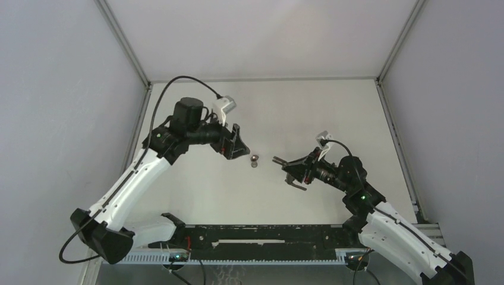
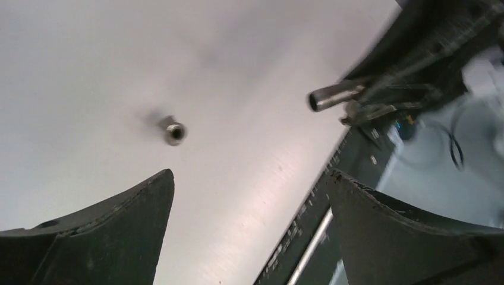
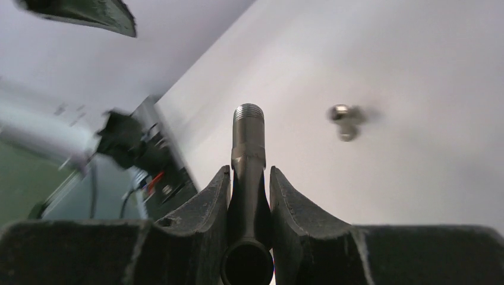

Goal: Install the water faucets

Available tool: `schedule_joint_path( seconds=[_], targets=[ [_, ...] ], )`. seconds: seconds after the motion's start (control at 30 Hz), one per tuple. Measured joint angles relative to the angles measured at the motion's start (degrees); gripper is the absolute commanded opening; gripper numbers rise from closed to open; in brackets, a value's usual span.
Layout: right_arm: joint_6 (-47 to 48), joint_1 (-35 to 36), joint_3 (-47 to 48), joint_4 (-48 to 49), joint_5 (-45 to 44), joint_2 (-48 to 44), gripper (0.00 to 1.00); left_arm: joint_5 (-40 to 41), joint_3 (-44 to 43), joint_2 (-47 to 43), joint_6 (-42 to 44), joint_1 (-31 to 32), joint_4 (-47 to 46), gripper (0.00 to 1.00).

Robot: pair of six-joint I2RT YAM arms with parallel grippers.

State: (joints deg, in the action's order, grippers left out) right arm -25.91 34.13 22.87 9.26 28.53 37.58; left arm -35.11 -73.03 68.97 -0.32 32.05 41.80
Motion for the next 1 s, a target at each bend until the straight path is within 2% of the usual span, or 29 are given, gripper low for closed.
schedule_joint_path(
  seconds=[0.07,0.17,0.3,0.43,0.53,0.67,1.0],
  targets=[
    [-0.2,0.0,-0.9,-2.9,-7.7,-2.8,0.0,6.8,3.0,-2.2,-6.3,-1.4,-4.5,1.0],
    [-0.3,0.0,-1.2,-7.2,-17.9,-6.3,0.0,14.6,3.1,0.3,-12.7,-1.7,-7.3,0.99],
    [-0.2,0.0,-1.2,-11.8,-28.8,-10.0,0.0,24.1,2.9,9.7,-18.9,-1.2,-8.2,0.98],
    [-0.1,0.0,-1.2,-15.1,-35.4,-11.5,0.0,32.8,2.9,17.5,-20.8,2.3,-7.9,0.91],
    [0.8,0.0,-1.3,-16.2,-36.8,-11.9,0.0,38.1,2.6,22.6,-20.7,6.6,-7.8,0.92],
    [4.2,0.0,-3.5,-14.1,-34.9,-13.5,0.0,39.8,1.2,28.6,-20.7,8.9,-7.8,0.91],
    [6.5,-0.6,-6.1,-12.9,-32.5,-16.1,0.0,38.6,-3.3,38.6,-20.7,8.5,-7.8,0.68]
  ],
)
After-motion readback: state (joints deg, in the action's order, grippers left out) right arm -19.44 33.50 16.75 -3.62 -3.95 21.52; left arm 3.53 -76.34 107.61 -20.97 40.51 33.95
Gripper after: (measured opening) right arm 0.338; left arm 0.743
